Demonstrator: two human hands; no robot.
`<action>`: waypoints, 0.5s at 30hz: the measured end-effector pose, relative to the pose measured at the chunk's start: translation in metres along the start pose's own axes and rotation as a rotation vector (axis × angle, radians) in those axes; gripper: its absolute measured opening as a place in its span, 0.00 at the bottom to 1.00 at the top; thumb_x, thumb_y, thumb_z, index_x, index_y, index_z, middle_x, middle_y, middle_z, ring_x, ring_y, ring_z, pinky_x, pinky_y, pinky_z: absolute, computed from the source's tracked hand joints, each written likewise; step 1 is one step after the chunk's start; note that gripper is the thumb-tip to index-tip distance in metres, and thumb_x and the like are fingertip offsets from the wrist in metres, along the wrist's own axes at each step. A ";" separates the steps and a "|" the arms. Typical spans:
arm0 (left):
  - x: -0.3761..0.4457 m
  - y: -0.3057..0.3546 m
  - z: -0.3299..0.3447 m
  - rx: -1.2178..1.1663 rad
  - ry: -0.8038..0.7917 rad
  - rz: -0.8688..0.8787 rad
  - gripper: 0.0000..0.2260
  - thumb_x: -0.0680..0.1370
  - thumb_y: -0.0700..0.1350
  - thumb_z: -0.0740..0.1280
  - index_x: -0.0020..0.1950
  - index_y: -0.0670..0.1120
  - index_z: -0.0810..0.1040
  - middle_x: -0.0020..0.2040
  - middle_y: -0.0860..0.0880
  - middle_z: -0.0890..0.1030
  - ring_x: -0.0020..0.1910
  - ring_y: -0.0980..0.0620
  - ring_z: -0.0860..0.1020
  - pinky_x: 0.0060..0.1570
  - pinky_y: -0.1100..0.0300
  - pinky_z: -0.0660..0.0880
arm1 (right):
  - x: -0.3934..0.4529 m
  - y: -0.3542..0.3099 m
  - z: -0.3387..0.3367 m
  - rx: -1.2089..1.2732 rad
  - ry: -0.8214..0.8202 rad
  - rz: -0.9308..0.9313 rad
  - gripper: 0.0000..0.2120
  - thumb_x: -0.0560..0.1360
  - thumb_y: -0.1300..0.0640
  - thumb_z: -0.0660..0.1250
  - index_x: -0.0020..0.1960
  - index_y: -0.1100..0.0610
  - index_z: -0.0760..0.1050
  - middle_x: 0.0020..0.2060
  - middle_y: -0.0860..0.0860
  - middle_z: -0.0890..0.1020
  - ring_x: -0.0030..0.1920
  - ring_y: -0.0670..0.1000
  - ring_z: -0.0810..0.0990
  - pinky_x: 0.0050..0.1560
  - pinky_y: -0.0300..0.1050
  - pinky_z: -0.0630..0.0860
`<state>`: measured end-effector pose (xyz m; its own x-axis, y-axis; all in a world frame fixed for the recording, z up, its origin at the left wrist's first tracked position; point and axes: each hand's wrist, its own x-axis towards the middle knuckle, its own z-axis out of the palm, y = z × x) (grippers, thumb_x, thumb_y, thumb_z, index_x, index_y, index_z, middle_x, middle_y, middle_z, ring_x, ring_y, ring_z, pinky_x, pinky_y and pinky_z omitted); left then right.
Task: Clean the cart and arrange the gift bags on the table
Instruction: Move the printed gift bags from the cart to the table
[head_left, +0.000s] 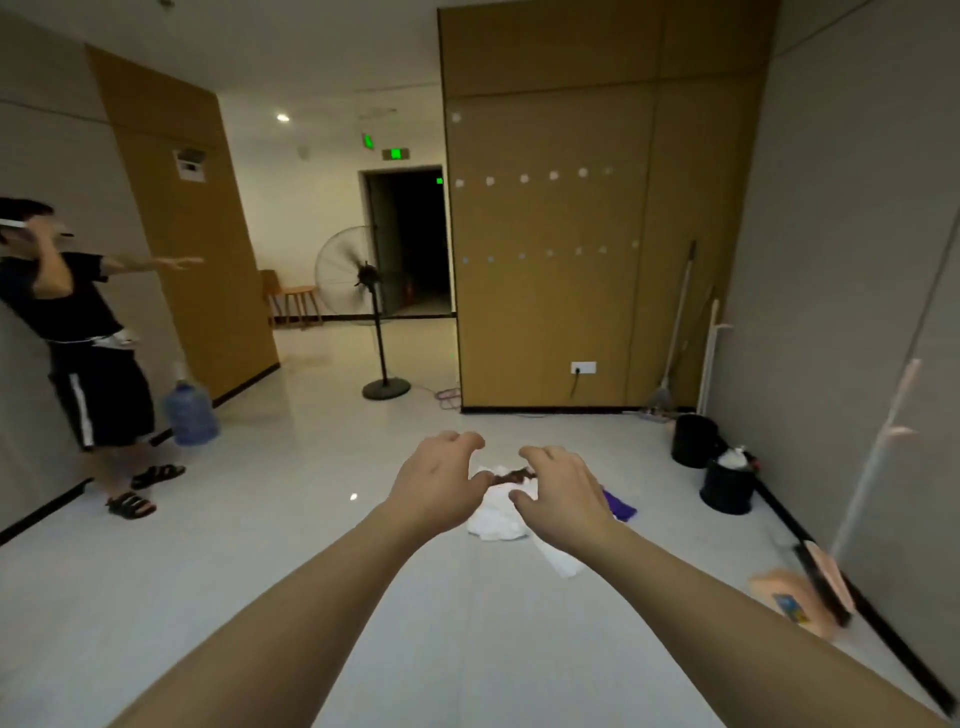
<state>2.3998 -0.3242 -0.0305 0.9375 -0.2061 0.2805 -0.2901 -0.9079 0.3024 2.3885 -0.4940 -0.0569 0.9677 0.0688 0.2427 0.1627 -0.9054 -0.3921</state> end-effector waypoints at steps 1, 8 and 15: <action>0.005 0.034 0.015 -0.018 -0.022 0.031 0.20 0.81 0.54 0.65 0.73 0.52 0.71 0.70 0.50 0.74 0.67 0.49 0.72 0.63 0.55 0.72 | -0.008 0.032 -0.016 -0.007 0.011 0.038 0.26 0.80 0.47 0.66 0.76 0.49 0.65 0.71 0.50 0.72 0.69 0.53 0.69 0.67 0.49 0.69; 0.041 0.252 0.110 -0.138 -0.223 0.251 0.20 0.80 0.53 0.68 0.71 0.53 0.72 0.68 0.51 0.75 0.62 0.51 0.75 0.61 0.54 0.76 | -0.088 0.235 -0.107 -0.022 0.114 0.357 0.27 0.80 0.47 0.66 0.77 0.50 0.64 0.71 0.51 0.71 0.70 0.54 0.68 0.67 0.49 0.68; 0.049 0.417 0.185 -0.135 -0.353 0.604 0.21 0.81 0.54 0.66 0.74 0.53 0.70 0.71 0.51 0.73 0.69 0.51 0.71 0.65 0.55 0.71 | -0.173 0.371 -0.164 -0.030 0.214 0.677 0.23 0.77 0.46 0.66 0.70 0.53 0.71 0.64 0.54 0.76 0.66 0.58 0.72 0.64 0.51 0.72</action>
<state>2.3603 -0.7809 -0.0591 0.6050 -0.7856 0.1296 -0.7783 -0.5492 0.3043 2.2497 -0.9103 -0.0984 0.7950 -0.5938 0.1241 -0.4692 -0.7316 -0.4946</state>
